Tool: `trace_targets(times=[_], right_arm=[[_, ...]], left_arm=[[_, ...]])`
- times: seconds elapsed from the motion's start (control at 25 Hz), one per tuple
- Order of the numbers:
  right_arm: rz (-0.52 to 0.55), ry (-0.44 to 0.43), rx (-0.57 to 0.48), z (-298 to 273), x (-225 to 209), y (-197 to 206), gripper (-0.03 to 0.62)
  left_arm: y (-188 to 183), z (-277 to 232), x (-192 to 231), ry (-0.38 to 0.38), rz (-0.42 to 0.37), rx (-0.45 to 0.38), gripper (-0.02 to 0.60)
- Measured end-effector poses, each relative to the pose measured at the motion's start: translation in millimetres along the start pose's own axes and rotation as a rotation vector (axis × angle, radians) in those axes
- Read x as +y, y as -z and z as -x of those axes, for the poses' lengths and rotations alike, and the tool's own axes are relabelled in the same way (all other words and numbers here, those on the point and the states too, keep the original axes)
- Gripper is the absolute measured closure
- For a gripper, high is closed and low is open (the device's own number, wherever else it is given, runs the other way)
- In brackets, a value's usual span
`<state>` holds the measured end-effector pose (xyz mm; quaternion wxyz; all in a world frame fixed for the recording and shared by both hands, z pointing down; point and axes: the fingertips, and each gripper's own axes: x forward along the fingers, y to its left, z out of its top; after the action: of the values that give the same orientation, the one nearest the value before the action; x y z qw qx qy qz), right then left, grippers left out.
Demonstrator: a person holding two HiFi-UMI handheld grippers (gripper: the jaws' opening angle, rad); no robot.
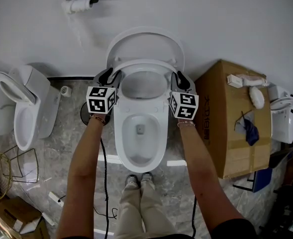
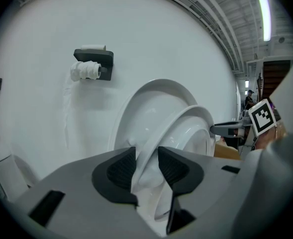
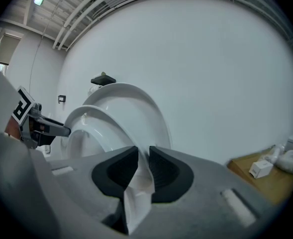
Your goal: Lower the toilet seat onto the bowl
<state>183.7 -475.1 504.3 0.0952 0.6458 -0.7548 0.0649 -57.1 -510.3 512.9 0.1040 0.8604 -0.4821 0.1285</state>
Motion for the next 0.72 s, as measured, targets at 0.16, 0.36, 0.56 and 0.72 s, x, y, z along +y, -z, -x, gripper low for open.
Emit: trace_targets(times=[0.16, 0.36, 0.56, 0.72], right_arm=[[-0.015, -0.005, -0.004, 11.5, 3.3, 3.0, 0.523], [-0.041, -0.010, -0.018, 27.3, 7.7, 6.1, 0.522], [-0.050, -0.013, -0.034, 48.3, 12.7, 11.4, 0.522], [-0.055, -0.011, -0.049, 65.5, 17.0, 17.0, 0.520]], left_arm=[[4.1, 9.4, -3.5, 0.014, 0.017, -0.003, 0.443], [7.6, 24.6, -10.0, 0.025, 0.036, -0.023, 0.445], [13.9, 42.4, -19.4, 0.039, 0.044, -0.035, 0.445], [20.7, 57.3, -27.7, 0.050, 0.033, -0.038, 0.445]])
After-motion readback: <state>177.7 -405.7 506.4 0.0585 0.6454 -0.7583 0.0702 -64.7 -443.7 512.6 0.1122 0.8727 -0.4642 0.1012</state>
